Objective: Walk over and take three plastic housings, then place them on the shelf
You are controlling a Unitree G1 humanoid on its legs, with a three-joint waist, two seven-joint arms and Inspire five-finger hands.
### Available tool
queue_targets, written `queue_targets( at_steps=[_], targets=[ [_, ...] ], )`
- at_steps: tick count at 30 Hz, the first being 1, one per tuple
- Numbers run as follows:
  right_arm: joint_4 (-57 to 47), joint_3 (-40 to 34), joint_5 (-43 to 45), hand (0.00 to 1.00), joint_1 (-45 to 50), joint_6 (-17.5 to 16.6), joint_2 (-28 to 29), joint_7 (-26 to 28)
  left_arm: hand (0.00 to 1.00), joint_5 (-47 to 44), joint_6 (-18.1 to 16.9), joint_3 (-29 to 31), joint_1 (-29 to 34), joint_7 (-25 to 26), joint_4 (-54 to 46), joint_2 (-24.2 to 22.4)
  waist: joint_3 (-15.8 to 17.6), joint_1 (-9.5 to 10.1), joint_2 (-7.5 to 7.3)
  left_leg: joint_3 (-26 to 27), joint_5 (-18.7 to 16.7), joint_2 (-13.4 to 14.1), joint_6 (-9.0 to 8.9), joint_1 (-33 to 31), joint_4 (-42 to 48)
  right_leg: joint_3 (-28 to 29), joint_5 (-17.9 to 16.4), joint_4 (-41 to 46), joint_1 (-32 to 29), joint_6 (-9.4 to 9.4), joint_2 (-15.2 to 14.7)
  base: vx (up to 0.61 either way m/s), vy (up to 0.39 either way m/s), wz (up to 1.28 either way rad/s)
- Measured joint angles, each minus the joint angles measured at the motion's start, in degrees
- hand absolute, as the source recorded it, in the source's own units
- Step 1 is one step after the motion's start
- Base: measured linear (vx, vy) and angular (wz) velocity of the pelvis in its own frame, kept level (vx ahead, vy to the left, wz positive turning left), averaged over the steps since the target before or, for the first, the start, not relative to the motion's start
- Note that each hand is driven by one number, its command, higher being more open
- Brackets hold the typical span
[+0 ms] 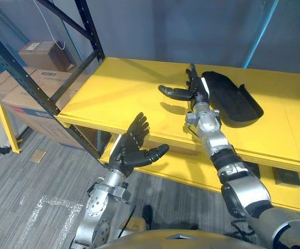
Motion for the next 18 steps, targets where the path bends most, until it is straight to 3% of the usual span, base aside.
queue_targets(
  at_steps=[9,18],
  targets=[
    [5.8,-3.1,-4.8,1.00,-5.9,6.8,-3.3,-6.6,1.00,0.0,0.0,0.0,-1.5,1.2,0.0,0.2,3.0,0.86,0.34,-0.6,0.3,0.1,-0.06,0.0,0.0,-0.7,-0.1,0.1,0.3,-0.14,0.1,0.00,-0.002,0.04],
    [6.1,-5.7,-5.0,1.00,-7.6,8.1,-5.0,-7.2,1.00,0.0,-0.1,-1.3,-1.6,1.3,0.7,0.2,4.0,0.76,0.89,-0.1,0.3,0.2,-0.11,-0.2,0.0,-0.5,-0.2,0.3,-0.2,-0.26,0.1,0.01,-0.004,-0.02]
  ],
)
